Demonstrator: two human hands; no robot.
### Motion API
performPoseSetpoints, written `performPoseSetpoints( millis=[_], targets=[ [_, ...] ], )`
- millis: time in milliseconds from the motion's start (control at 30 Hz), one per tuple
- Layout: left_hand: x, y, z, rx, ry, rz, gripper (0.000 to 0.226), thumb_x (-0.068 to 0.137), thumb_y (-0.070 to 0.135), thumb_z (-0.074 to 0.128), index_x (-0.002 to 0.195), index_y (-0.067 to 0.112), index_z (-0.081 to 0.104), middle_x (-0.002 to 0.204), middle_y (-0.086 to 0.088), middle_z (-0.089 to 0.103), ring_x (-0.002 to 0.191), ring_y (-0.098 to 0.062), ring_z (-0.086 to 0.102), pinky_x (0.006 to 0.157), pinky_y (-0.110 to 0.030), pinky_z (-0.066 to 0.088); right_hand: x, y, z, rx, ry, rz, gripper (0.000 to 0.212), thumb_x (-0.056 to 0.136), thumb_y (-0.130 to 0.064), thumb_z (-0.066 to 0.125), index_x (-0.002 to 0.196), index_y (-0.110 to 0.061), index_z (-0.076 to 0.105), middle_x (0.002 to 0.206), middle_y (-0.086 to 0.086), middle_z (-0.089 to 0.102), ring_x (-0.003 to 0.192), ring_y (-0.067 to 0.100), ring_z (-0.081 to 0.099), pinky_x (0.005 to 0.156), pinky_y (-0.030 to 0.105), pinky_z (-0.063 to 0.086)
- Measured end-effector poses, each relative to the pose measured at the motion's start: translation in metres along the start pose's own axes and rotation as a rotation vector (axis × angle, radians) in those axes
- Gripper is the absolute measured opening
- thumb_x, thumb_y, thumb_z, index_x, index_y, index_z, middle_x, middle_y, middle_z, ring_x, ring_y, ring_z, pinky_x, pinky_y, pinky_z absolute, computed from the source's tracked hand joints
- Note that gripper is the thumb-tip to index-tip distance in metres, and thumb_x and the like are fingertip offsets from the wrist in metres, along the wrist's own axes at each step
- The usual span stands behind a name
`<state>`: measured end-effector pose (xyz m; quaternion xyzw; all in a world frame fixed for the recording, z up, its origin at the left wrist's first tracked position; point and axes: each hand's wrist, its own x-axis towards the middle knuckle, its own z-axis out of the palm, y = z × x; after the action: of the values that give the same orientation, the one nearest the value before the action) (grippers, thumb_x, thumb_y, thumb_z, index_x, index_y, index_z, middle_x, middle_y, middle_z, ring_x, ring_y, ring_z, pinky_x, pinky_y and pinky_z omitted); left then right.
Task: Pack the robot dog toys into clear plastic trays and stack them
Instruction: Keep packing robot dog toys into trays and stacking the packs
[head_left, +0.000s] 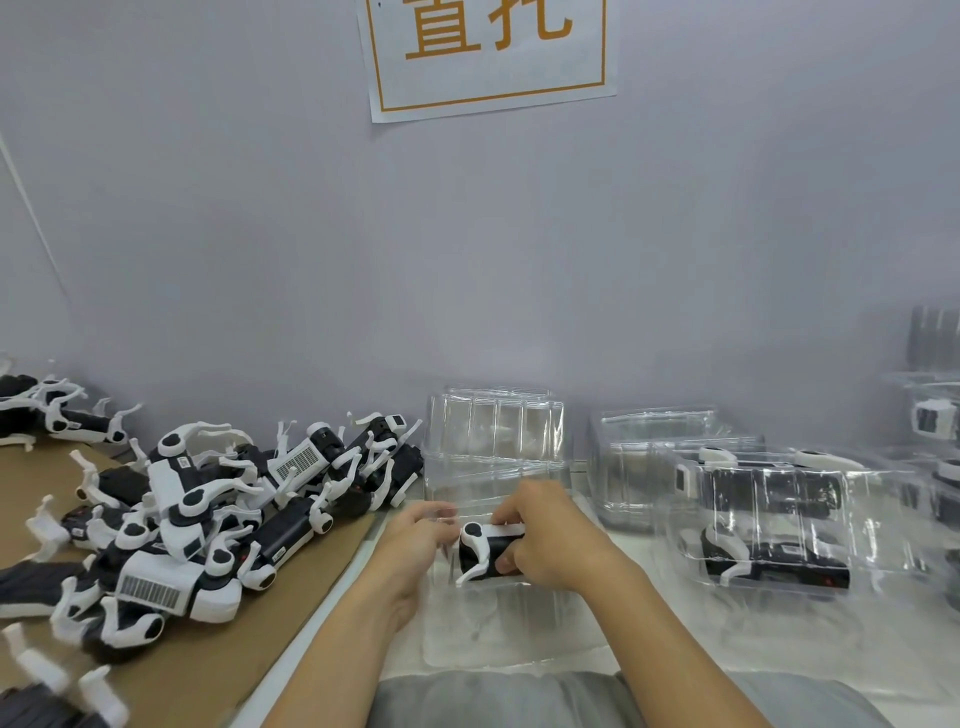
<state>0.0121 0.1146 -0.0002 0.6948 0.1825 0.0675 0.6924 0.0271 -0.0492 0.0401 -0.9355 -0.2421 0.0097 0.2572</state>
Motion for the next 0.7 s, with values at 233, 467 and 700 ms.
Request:
performPoseSetpoints(
  millis=[233,467,700],
  targets=[
    [0.005,0.0,0.0,0.028,0.035,-0.027,0.032,0.081,-0.011,0.059,0.1,0.012,0.069,0.104,-0.011,0.068,0.107,-0.029,0.062,0.103,-0.049,0.048,0.002,0.001,0.001,-0.038,0.0,0.007,0.011,0.08,-0.017,0.078,0.088,-0.025,0.075,0.079,-0.009,0.056,0.083,0.015,0.054,0.056,0.011,0.03],
    [0.004,-0.001,-0.001,0.037,0.039,-0.017,0.034,0.081,-0.011,0.057,0.1,0.013,0.07,0.103,-0.011,0.07,0.103,-0.025,0.062,0.099,-0.042,0.047,0.002,0.005,0.001,0.099,0.056,-0.01,0.037,0.082,-0.017,0.078,0.118,-0.023,0.071,0.112,-0.006,0.062,0.098,0.009,0.056,0.071,0.014,0.042],
    [0.003,-0.002,-0.002,0.061,0.019,-0.001,0.038,0.078,-0.01,0.055,0.106,0.01,0.07,0.105,-0.015,0.072,0.108,-0.03,0.064,0.103,-0.048,0.049,0.001,-0.01,0.002,0.273,0.023,-0.133,0.015,0.08,-0.021,0.08,0.094,-0.028,0.08,0.085,-0.005,0.069,0.073,0.004,0.061,0.053,0.009,0.046]
  ],
)
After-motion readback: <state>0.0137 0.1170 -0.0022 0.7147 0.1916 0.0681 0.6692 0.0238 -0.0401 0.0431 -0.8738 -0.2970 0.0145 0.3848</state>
